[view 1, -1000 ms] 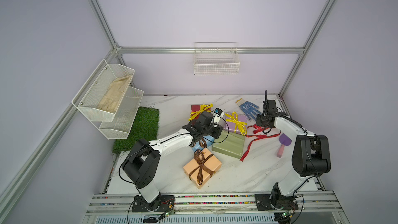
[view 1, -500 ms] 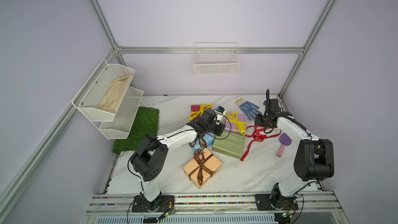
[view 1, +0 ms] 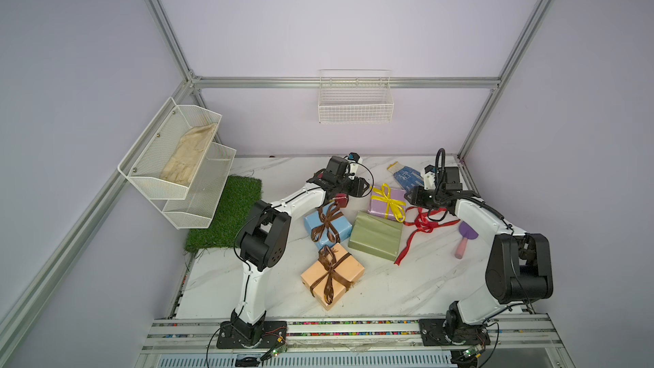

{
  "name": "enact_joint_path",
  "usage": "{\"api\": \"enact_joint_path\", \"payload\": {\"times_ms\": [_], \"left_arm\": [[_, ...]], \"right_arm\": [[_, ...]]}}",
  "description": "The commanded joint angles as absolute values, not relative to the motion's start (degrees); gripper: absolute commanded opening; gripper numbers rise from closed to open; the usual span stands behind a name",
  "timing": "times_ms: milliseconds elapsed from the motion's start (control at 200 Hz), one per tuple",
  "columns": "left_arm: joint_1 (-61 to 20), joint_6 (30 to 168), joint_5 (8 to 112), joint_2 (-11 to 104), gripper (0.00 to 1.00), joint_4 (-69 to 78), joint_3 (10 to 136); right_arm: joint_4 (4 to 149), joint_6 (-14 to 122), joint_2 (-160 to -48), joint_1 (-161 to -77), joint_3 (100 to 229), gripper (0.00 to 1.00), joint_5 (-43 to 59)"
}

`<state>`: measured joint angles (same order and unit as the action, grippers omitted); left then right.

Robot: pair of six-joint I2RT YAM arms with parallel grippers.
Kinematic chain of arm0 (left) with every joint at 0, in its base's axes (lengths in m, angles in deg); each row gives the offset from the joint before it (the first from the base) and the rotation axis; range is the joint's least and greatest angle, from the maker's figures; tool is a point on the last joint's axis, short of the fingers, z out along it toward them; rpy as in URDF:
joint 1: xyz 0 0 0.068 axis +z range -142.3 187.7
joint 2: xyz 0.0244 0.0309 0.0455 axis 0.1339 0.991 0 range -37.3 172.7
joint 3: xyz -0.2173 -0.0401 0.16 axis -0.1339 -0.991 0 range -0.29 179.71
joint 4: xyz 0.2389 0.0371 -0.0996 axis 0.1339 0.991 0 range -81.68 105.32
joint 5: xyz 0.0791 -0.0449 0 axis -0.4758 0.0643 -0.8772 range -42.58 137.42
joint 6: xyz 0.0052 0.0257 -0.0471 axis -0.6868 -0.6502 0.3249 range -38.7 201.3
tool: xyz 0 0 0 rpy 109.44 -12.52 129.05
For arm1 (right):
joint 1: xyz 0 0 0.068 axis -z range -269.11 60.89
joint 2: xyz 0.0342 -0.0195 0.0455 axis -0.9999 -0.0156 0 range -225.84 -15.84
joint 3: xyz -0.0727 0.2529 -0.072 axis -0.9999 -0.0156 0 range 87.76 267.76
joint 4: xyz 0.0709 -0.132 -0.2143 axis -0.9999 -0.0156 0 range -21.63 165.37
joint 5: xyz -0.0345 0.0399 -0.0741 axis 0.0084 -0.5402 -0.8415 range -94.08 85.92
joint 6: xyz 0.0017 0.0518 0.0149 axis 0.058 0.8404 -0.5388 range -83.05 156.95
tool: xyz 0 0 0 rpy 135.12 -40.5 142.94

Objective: Untie the ribbon bows on the gift boxes
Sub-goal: Untie the ribbon from the gift box.

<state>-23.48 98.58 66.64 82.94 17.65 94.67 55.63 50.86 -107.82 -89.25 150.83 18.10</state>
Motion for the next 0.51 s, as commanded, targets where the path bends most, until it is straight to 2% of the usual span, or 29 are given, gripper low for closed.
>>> {"api": "enact_joint_path", "payload": {"times_ms": [0,335,500], "left_arm": [[-23.9,97.5,69.8,84.9,0.55,18.2,100.1],[-23.9,99.9,72.5,90.6,0.56,17.4,103.9],[-23.9,101.0,72.6,93.0,0.56,17.5,106.3]], "right_arm": [[60.4,52.7,-110.0,-89.3,150.9,0.44,21.1],[61.3,52.5,-115.1,-90.9,151.7,0.44,17.3],[62.2,52.9,-116.2,-91.9,151.8,0.38,17.8]]}}
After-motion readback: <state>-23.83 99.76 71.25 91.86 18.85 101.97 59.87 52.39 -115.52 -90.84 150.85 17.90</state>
